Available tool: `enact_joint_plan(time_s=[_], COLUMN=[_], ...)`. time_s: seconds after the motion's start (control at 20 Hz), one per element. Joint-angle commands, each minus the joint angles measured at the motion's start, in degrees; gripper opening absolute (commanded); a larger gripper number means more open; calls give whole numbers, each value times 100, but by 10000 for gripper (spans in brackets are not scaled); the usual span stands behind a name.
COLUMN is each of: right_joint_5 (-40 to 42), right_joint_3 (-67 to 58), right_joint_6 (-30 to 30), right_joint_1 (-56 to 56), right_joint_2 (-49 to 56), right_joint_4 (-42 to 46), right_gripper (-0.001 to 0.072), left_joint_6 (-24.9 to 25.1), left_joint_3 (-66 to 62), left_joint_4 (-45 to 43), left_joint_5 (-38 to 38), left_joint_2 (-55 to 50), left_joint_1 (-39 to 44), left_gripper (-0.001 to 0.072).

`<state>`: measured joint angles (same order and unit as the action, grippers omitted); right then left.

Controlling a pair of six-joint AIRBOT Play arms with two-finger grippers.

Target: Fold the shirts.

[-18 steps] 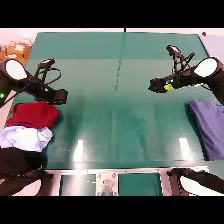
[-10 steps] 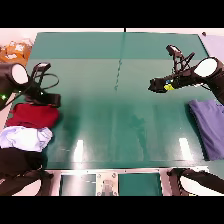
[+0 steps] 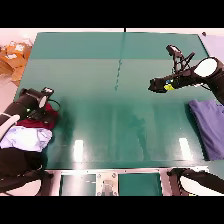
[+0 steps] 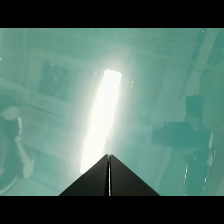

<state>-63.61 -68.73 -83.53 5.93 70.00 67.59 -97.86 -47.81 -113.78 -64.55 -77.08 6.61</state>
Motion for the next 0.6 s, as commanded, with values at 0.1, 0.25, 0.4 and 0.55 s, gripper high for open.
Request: enact_joint_plan(time_s=[0.1,0.25,0.4,0.55], right_joint_5=[-2,39,238,697], right_joint_3=[-4,-4,-7,-7], right_joint_6=[0,0,-2,-2], right_joint_1=[7,7,4,7], right_joint_2=[0,0,0,7], right_joint_4=[-2,-4,-2,-11], right_gripper=[18,18,18,18], left_joint_6=[149,553,686,778], left_joint_3=[-452,-1816,-3486,-4728], left_joint_4=[-109,114,1008,2544], left_joint_5=[-402,-1377,-1801,-1755], left_joint_2=[-317,-201,256,776], left_joint_1=[-4,2,2,2], left_gripper=[24,24,24,24])
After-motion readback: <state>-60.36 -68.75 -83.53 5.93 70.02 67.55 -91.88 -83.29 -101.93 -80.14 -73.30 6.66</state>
